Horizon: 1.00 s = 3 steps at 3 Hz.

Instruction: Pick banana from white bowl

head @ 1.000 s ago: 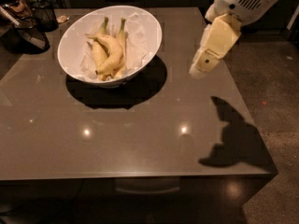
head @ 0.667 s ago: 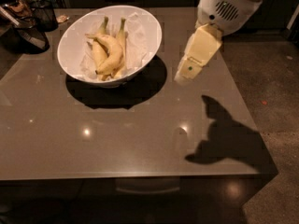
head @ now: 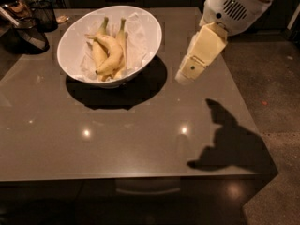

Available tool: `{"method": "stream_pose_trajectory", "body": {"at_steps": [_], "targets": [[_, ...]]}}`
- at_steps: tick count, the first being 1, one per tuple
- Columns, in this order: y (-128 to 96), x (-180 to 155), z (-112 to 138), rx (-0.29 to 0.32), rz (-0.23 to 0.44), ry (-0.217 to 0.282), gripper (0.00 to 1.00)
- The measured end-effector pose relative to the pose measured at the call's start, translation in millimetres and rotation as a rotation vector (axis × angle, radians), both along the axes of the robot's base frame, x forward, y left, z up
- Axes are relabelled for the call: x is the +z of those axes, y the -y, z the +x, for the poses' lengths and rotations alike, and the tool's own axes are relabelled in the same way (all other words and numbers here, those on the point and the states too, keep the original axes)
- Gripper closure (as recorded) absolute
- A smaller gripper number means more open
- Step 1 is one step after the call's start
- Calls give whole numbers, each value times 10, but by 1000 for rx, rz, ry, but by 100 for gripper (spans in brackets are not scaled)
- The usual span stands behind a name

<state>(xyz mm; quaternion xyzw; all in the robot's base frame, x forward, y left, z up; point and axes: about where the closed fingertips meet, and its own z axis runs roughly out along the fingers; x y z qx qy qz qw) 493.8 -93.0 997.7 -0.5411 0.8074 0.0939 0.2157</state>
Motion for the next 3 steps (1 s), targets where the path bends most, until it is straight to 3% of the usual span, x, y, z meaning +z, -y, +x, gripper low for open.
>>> {"method": "stream_pose_trajectory", "body": {"at_steps": [1, 2, 3], "targets": [[-264, 131, 111, 10, 70, -12, 0], [-973, 338, 660, 34, 68, -62, 0], [-1086, 430, 680, 49, 88, -35, 0]]}}
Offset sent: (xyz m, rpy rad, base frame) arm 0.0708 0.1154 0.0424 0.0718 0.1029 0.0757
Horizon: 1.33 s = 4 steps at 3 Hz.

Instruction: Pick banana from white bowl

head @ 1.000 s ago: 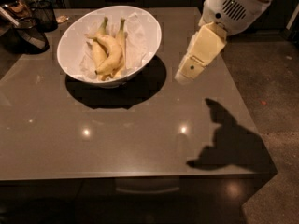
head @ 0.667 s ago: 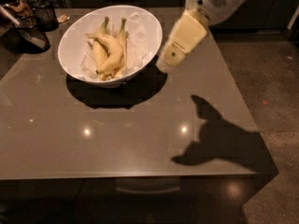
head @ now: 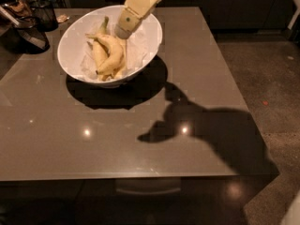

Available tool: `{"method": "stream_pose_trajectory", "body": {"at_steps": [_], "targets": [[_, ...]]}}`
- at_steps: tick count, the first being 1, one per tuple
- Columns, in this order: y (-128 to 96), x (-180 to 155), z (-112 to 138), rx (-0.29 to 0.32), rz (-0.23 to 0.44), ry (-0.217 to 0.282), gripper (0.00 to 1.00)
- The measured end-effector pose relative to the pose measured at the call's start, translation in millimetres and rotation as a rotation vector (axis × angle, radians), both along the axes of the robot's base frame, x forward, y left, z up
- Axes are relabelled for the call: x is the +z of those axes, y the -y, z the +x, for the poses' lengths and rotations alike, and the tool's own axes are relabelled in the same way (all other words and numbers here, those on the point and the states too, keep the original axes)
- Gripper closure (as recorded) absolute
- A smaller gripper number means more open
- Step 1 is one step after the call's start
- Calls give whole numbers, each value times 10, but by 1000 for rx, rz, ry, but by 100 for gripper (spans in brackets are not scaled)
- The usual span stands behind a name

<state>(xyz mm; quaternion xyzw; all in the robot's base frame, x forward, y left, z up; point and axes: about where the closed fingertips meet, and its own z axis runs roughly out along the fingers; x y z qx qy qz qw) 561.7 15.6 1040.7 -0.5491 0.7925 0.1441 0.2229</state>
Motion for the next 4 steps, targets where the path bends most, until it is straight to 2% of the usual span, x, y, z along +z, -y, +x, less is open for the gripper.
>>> {"method": "stream_pose_trajectory", "body": {"at_steps": [1, 2, 3, 4], "targets": [[-133, -32, 88, -17, 13, 3, 0], [-266, -92, 223, -39, -25, -8, 0], [-374, -226, 427, -59, -63, -40, 0], [-465, -366, 643, -84, -90, -68, 8]]}}
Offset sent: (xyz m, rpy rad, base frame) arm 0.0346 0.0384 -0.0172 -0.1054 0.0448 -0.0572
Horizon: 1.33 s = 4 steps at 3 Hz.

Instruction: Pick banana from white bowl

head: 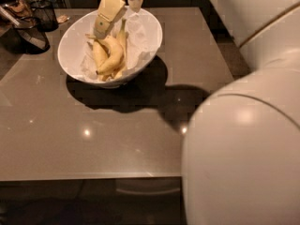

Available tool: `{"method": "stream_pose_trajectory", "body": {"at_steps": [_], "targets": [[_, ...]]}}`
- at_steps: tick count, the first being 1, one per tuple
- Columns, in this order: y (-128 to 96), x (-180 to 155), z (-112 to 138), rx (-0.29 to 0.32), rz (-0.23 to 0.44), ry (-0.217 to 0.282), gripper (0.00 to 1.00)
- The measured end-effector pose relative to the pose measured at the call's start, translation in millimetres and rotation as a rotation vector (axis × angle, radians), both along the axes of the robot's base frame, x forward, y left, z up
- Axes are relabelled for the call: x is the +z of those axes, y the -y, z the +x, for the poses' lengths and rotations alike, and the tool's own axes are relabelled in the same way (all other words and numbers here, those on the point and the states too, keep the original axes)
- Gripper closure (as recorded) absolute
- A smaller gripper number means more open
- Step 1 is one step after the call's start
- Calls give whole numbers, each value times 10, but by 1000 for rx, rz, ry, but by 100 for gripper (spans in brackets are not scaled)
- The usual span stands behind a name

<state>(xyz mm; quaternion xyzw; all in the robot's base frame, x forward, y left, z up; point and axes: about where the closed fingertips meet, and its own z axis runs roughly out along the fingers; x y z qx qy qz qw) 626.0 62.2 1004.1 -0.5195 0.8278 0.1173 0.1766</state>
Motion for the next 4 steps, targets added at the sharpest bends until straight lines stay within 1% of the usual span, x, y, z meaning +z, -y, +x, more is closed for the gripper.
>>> {"method": "stream_pose_trajectory", "body": {"at_steps": [1, 2, 3, 4], "targets": [[-69, -156, 200, -23, -7, -32, 17], [-149, -276, 317, -30, 6, -61, 17], [-252, -396, 369, -26, 19, -93, 16], [-340, -543, 402, -22, 43, -137, 16]]}}
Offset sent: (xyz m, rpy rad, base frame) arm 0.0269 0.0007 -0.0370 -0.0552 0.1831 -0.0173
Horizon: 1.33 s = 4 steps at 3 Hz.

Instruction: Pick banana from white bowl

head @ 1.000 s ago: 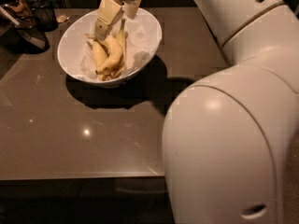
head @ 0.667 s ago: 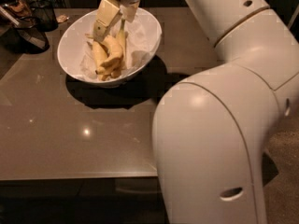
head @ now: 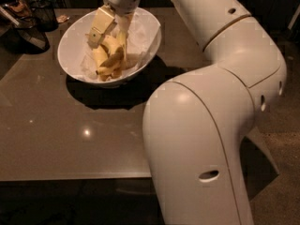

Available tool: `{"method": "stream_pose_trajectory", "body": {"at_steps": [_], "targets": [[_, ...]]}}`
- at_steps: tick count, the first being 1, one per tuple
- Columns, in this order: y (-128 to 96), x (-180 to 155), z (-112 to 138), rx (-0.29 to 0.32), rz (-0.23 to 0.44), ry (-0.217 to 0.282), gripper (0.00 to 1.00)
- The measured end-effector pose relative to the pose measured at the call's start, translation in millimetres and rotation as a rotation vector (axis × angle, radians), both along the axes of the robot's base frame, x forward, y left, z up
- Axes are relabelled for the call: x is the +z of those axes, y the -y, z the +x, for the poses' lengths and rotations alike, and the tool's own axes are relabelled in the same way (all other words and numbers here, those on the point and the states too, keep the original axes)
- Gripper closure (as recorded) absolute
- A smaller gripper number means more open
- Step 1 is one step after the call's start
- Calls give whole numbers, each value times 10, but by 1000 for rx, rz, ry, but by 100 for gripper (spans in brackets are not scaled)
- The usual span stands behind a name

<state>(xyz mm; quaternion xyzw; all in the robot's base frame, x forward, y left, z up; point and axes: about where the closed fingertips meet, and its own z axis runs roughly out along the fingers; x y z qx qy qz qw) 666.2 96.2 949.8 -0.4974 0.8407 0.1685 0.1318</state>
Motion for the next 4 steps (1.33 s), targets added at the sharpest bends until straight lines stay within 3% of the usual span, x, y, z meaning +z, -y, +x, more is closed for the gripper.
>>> {"method": "stream_pose_trajectory", "body": {"at_steps": [4], "targets": [[-181, -328, 94, 0, 49, -99, 17]]}}
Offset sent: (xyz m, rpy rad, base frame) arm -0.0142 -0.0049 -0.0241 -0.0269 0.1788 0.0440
